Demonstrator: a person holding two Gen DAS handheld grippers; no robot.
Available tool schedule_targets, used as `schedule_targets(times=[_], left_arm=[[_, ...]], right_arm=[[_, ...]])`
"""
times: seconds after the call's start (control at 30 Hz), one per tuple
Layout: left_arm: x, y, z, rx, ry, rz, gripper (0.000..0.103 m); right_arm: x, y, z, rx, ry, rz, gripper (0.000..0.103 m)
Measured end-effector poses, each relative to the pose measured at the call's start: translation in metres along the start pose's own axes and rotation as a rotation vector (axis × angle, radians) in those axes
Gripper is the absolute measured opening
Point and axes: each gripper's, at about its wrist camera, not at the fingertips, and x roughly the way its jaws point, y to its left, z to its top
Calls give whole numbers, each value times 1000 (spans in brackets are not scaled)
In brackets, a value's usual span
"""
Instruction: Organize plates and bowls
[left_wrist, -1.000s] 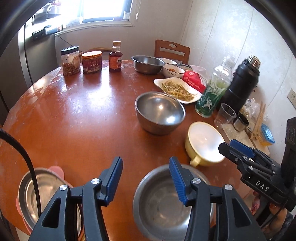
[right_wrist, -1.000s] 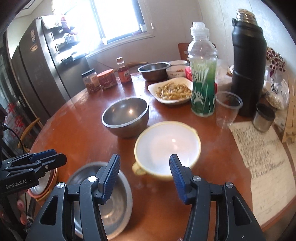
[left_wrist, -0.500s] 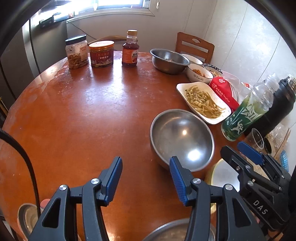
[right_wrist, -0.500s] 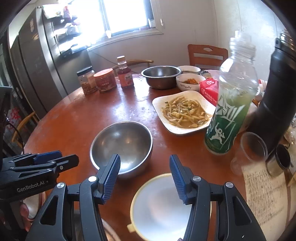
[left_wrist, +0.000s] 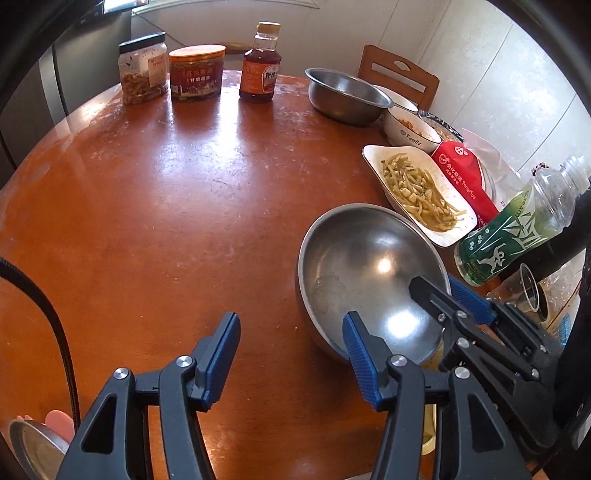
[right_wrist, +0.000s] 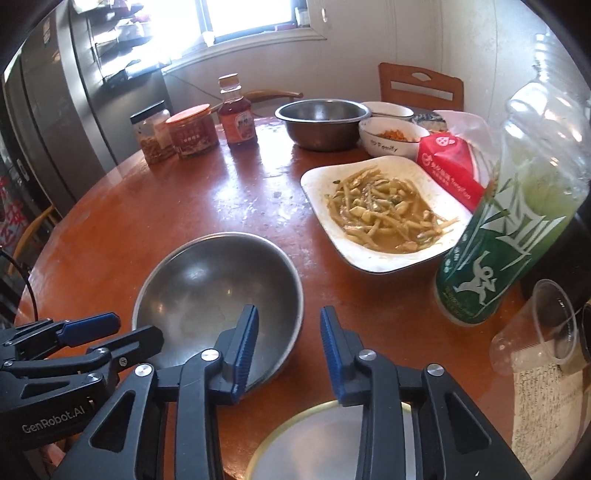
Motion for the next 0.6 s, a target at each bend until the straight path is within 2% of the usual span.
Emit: schedule_targets(times=[0.07, 0.17, 0.23, 0.33, 0.43, 0.6], left_arm=[[5, 3, 0, -29, 1, -23, 57], [12, 5, -1, -51, 17, -63, 49], [15, 4, -3, -53, 31, -101, 35], [14, -2, -6, -44, 26, -88, 34], [6, 0, -8, -55, 9, -112, 34], [-12, 2, -16, -48, -17, -106, 34]], right_arm=[[1, 5, -2, -22, -4, -14, 29], [1, 4, -4, -7, -8, 12, 26], [-2, 2, -5, 4, -16, 26, 25], [-6, 5, -6, -6, -22, 31, 24], [-8, 5, -9, -5, -17, 23, 24], [-25, 10, -15, 5, -43, 53, 24]])
